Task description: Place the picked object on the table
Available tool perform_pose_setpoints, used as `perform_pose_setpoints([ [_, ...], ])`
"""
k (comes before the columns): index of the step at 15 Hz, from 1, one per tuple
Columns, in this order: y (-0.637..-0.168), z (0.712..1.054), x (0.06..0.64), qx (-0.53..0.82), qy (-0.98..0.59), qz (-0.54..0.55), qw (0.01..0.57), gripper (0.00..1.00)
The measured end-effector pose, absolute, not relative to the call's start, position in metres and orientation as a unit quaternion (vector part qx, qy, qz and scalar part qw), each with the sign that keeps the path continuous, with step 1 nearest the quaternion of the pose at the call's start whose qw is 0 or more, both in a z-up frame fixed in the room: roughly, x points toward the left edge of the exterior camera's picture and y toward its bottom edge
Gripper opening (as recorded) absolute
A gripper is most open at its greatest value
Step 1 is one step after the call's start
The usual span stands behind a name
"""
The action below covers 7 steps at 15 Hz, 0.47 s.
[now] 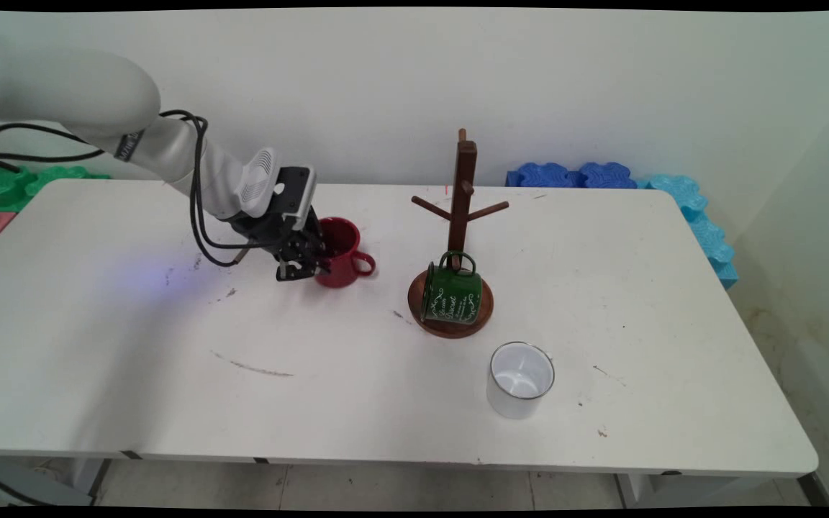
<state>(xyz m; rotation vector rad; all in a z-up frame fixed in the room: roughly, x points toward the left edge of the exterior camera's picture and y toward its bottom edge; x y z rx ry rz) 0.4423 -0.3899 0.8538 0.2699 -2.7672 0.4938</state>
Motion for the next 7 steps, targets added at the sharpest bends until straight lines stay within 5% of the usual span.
perform_pose_setpoints([
  [7,-0.3907,0.8498,0.4366,0.084,-0.967,0.183,0.153,1.00],
])
